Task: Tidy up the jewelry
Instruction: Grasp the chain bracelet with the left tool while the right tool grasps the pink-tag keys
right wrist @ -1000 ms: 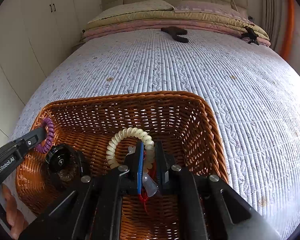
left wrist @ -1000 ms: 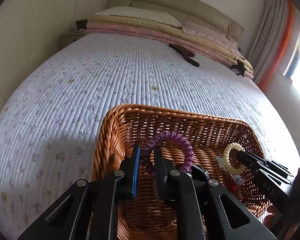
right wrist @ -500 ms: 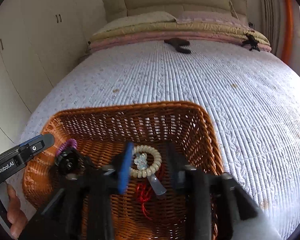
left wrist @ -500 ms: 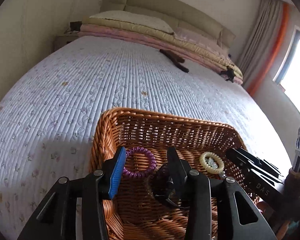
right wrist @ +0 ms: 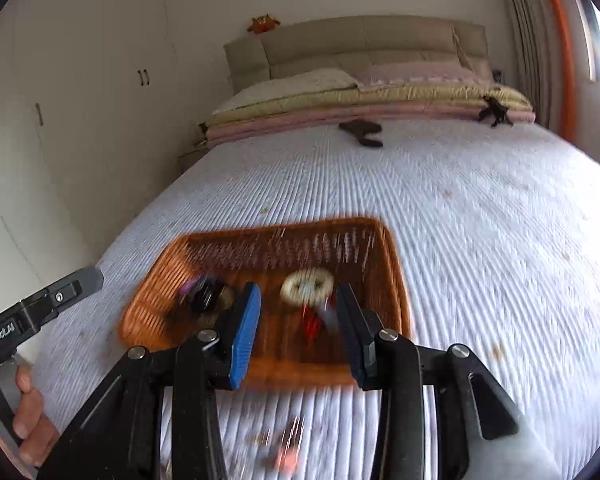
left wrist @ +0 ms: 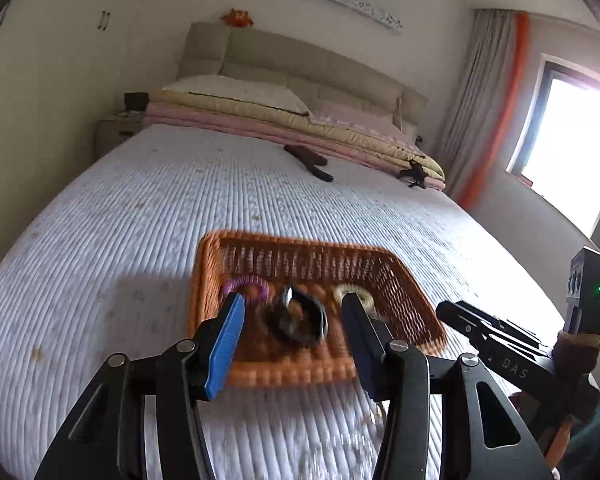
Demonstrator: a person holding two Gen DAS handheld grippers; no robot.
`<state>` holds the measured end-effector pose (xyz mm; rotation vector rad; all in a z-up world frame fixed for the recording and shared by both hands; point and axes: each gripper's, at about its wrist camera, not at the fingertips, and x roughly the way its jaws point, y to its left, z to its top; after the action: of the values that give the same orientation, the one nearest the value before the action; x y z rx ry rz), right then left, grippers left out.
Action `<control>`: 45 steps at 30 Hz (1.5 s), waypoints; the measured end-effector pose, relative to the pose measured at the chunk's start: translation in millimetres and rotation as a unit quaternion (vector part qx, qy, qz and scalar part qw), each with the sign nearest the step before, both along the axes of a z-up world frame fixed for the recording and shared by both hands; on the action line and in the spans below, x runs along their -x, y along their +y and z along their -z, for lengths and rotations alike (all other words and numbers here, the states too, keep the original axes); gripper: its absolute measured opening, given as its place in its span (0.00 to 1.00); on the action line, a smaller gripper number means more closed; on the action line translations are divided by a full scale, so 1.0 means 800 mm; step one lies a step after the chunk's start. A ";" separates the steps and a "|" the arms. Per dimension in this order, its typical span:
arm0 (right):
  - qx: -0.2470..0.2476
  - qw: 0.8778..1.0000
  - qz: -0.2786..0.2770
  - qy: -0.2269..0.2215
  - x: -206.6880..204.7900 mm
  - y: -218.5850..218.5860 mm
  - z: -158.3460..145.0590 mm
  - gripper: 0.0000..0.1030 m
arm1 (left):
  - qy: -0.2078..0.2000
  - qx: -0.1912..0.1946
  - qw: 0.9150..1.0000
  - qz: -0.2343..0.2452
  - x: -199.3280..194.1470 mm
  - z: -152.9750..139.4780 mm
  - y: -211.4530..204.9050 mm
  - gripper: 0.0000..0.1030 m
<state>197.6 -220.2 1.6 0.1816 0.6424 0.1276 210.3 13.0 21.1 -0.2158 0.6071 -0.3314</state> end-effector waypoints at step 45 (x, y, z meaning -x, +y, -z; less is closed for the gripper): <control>0.098 0.989 -0.010 0.112 0.039 0.057 0.131 0.40 | 0.126 -0.089 0.988 0.013 0.104 0.149 -0.003 0.35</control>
<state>166.1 -174.3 -103.5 -0.0015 0.8759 0.0631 127.1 10.8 -98.0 -0.0773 0.8854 -0.2749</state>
